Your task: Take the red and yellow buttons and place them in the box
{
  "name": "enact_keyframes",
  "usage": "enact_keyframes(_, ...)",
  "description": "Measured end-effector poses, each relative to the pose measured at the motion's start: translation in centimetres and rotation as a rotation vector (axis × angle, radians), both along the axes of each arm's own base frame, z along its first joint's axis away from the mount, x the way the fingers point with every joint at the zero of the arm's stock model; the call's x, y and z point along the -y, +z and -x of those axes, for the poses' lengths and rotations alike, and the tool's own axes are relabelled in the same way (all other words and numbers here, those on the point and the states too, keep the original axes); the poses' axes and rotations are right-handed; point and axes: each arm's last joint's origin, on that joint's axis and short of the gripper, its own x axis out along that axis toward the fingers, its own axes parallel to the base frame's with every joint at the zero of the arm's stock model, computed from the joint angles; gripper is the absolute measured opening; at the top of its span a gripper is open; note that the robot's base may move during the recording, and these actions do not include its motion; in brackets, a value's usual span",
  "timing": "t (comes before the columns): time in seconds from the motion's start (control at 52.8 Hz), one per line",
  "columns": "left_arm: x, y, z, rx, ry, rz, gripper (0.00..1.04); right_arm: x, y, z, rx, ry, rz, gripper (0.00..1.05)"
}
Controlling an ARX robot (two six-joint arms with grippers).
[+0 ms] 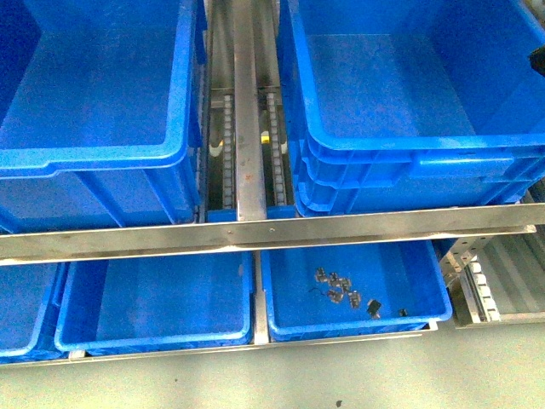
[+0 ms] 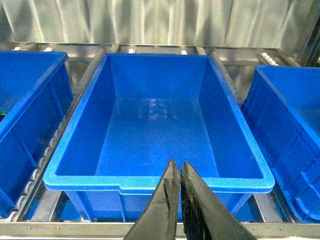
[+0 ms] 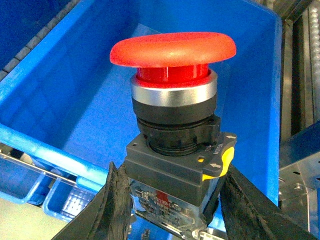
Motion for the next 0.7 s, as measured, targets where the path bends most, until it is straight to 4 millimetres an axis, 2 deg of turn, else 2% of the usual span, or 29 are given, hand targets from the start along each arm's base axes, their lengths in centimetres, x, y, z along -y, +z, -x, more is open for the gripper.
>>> enact_keyframes(0.398, 0.0, -0.1, 0.7, -0.002, 0.000, 0.000, 0.03, -0.1, -0.2, -0.1, -0.007, 0.002, -0.003, 0.41)
enact_keyframes(0.492, 0.0, -0.6, 1.5, -0.034, 0.000, -0.001, 0.03, -0.3, -0.3, -0.3, -0.013, 0.010, -0.003, 0.41)
enact_keyframes(0.7, 0.0, -0.5, 1.7, -0.018, 0.001, -0.001, 0.03, -1.0, -0.1, -0.8, -0.007, 0.034, -0.007, 0.41)
